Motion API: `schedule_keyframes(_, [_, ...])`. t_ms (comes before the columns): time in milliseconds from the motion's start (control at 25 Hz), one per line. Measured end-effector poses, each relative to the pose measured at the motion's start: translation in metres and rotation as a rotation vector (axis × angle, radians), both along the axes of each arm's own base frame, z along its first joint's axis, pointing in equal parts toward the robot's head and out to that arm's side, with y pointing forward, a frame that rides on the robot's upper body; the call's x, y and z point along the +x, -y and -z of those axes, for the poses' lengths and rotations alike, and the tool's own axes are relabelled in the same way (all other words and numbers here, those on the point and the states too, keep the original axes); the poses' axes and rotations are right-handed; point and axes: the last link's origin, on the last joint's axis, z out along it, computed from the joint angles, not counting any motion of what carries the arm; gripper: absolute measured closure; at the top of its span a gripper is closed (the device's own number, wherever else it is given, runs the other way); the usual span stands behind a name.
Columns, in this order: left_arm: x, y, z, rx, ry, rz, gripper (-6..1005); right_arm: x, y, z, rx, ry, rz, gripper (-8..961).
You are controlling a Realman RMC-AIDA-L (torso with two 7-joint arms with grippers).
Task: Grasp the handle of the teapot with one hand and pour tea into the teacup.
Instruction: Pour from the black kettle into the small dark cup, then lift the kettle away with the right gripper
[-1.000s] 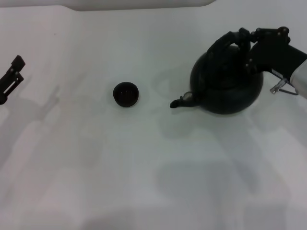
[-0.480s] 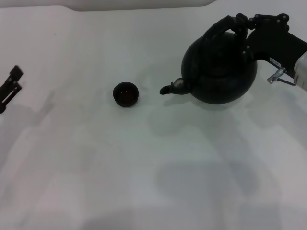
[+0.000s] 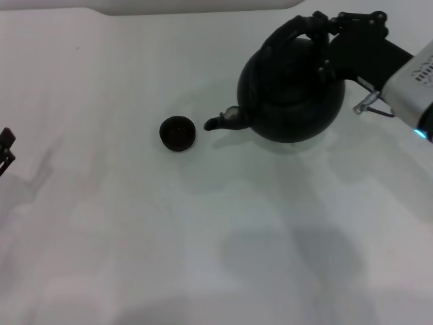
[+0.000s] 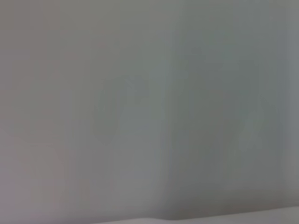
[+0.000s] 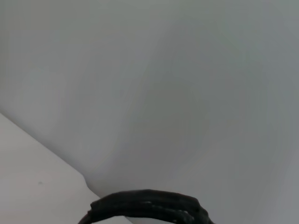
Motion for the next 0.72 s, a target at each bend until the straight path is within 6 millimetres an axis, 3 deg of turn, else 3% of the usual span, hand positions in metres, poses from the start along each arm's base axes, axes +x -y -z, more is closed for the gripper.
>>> schedule_keyframes(720, [0.002,0.005,0.006,-0.017,0.008,0.01,186,-0.035,-0.001,0.021,0.066,0.137,0.016,844])
